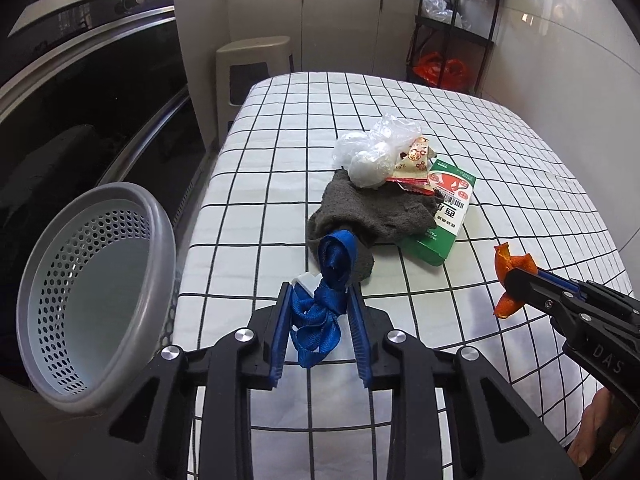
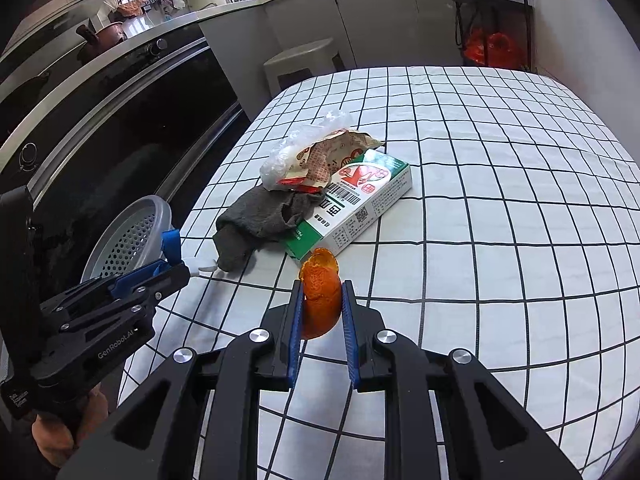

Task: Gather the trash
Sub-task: 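Carry the blue ribbon and orange peel over the basket with both tools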

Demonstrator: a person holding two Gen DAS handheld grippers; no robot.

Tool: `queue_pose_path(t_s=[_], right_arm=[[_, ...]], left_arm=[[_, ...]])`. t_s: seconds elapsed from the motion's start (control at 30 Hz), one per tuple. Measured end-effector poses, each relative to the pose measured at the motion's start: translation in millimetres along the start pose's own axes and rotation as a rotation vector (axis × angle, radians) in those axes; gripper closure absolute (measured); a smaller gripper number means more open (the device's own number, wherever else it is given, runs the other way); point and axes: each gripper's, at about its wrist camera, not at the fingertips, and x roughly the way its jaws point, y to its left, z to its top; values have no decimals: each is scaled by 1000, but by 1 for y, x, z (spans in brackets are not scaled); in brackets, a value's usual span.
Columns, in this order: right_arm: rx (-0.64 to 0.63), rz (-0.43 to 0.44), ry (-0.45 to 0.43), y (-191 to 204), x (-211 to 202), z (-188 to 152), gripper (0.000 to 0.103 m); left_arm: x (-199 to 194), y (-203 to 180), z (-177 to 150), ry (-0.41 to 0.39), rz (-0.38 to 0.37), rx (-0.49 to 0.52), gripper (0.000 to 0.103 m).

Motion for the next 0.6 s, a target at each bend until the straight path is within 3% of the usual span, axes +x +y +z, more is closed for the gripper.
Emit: queue_pose_path(t_s=[0.6], right_arm=[[-81,61,-6,60,14,4,85]], left_arm=[[-34,67,-6,-80,101,-70,75]])
